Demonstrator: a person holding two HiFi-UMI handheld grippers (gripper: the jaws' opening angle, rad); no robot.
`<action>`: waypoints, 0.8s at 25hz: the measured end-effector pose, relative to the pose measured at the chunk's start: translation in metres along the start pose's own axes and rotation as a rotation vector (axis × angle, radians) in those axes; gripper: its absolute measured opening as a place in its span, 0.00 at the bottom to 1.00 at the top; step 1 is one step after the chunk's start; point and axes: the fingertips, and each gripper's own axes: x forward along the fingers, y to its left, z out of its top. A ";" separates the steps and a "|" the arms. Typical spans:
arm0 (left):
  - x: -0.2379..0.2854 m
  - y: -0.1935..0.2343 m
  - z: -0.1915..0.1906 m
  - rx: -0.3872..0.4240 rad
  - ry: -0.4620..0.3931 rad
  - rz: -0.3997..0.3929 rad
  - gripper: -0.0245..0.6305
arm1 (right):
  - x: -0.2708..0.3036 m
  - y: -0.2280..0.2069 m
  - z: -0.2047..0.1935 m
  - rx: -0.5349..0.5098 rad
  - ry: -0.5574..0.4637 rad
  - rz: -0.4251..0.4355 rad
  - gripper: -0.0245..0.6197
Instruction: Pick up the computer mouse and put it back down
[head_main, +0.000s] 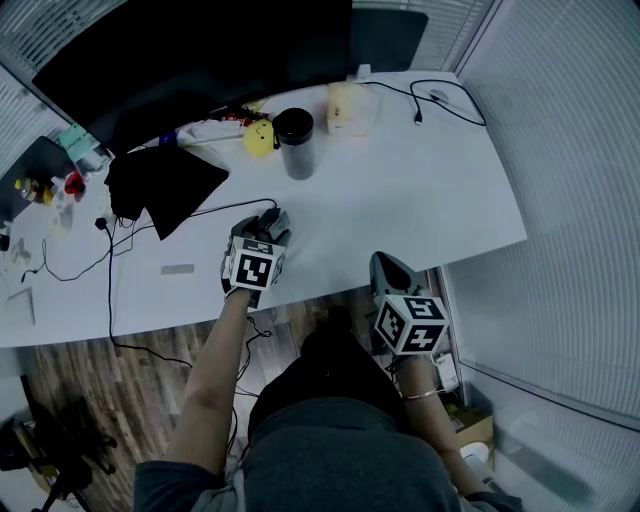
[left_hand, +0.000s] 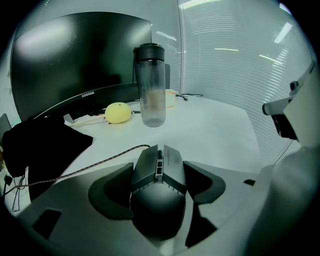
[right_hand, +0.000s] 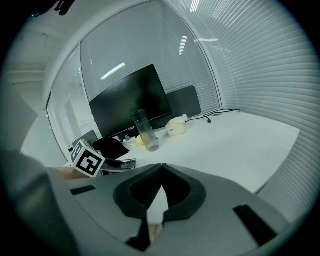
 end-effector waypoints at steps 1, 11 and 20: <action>-0.001 -0.001 -0.001 -0.001 0.012 -0.001 0.49 | -0.001 0.000 0.000 0.001 -0.003 -0.001 0.05; -0.015 -0.011 -0.008 -0.058 0.018 0.019 0.49 | -0.015 0.006 -0.001 0.011 -0.022 -0.013 0.05; -0.043 -0.032 -0.016 -0.128 -0.011 0.003 0.49 | -0.028 0.023 -0.011 0.008 -0.034 -0.007 0.05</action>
